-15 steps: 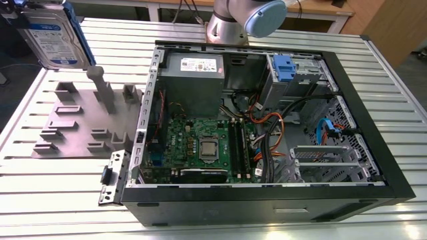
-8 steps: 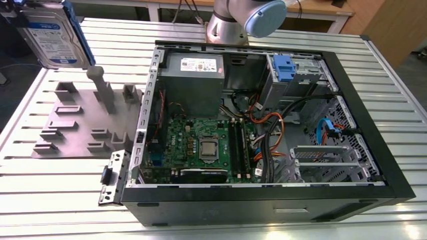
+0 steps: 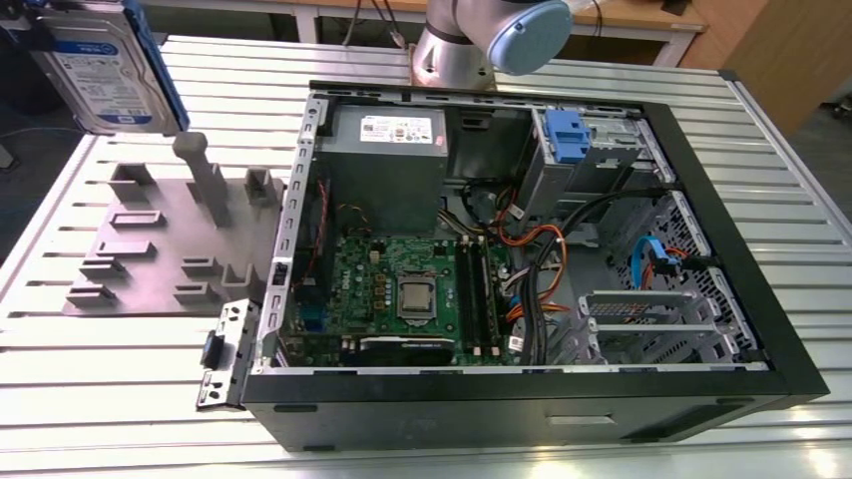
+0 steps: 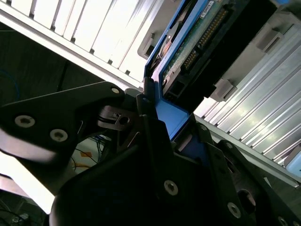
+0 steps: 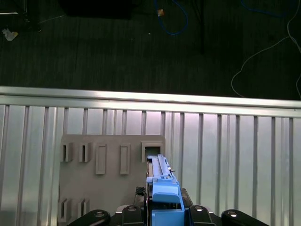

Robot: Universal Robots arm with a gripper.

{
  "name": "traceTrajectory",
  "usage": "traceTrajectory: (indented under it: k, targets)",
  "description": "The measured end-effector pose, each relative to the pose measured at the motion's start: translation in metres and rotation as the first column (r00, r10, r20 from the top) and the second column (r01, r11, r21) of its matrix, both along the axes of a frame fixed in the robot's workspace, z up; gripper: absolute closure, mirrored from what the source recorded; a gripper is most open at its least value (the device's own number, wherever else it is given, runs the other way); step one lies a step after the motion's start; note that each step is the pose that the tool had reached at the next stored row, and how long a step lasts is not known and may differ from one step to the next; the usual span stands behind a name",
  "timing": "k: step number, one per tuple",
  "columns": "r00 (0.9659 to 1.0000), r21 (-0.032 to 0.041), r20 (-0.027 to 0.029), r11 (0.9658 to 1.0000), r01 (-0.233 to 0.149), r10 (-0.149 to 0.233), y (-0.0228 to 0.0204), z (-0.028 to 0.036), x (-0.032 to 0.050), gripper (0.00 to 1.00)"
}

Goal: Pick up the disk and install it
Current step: 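Pick up the disk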

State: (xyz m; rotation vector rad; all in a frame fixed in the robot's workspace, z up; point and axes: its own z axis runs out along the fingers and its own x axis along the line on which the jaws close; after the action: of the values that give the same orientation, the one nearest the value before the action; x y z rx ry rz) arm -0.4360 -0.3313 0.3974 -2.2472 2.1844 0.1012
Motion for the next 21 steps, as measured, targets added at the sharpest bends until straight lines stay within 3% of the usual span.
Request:
traceTrajectory:
  k: [21]
  targets:
    - [1.0,0.0,-0.0001,1.0,0.0,0.0,0.0,0.0117,0.0,0.63]
